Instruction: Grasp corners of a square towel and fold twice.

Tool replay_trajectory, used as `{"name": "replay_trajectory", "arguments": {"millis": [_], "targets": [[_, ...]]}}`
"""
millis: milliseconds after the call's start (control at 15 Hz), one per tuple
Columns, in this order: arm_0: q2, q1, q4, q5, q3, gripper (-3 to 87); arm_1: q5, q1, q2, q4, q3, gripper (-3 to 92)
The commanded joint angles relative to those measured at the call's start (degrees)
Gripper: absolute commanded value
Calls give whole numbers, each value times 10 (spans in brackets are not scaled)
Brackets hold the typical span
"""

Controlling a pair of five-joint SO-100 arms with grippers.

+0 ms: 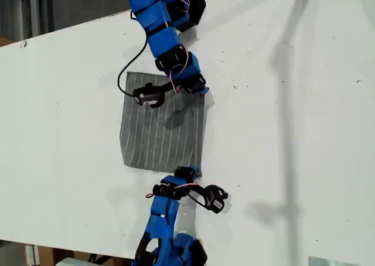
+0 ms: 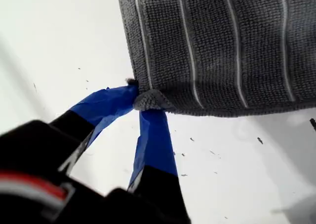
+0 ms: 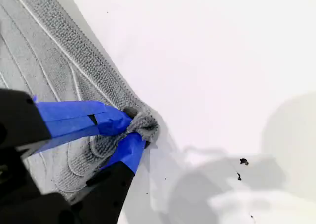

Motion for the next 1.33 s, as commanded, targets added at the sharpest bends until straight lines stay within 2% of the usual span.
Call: {"name": "replay_trajectory", "arguments": {"millis": [0, 200, 400, 667, 800, 933, 1067, 1267], "targets": [[2, 50, 56, -15, -76, -4, 9, -16, 5, 8, -37, -1], [-5, 117, 121, -40, -159, -4, 27, -42, 0, 10, -45, -1], [-7, 192, 156, -63, -243, -4, 76, -115, -25, 11, -82, -1], [-39, 262, 201, -78, -398, -4, 113, -208, -169, 54, -287, -1], [-73, 277, 258, -68, -504, -4, 119, -221, -190, 98, -370, -1], [-69, 235, 291, -41, -501, -4, 99, -178, -153, 134, -365, -1], [-44, 178, 312, 15, -508, -4, 54, -115, -98, 160, -330, -1], [-17, 69, 373, 87, -502, -4, -37, 8, 0, 159, -249, -1]]}}
